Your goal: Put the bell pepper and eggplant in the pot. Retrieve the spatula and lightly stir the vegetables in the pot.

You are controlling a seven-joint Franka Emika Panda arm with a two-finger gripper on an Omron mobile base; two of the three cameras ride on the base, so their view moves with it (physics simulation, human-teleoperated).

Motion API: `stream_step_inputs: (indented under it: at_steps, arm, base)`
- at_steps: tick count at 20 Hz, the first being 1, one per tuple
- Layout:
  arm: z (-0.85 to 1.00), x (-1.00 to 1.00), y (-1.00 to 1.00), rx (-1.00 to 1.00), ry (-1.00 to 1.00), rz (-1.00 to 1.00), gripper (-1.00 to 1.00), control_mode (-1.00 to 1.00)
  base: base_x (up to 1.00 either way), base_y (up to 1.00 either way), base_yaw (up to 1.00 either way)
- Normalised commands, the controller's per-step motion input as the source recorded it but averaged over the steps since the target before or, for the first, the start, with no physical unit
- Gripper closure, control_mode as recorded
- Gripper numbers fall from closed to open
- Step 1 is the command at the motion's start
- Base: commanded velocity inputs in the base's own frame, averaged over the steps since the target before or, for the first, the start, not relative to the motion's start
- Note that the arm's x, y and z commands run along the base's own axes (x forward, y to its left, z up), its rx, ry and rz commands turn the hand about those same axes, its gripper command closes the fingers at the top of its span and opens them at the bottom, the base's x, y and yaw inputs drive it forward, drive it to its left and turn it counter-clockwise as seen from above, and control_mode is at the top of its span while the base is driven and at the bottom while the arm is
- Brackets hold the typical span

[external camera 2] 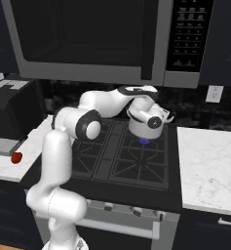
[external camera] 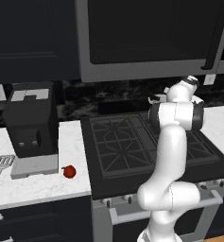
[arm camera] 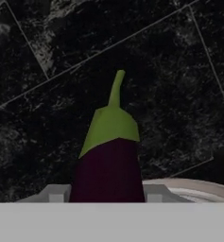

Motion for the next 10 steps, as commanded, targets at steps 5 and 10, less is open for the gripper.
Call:
stream_step_inputs:
  at_steps: [5, 10]
  arm:
    - [-0.4, 0.21, -0.06, 0.0, 0.02, 0.0, 1.0, -1.0]
    - [-0.35, -0.17, 0.2, 0.0, 0.0, 0.0, -1.0, -1.0]
  base:
    - [0.0, 0.0, 0.0]
    - [0.0, 0.0, 0.0]
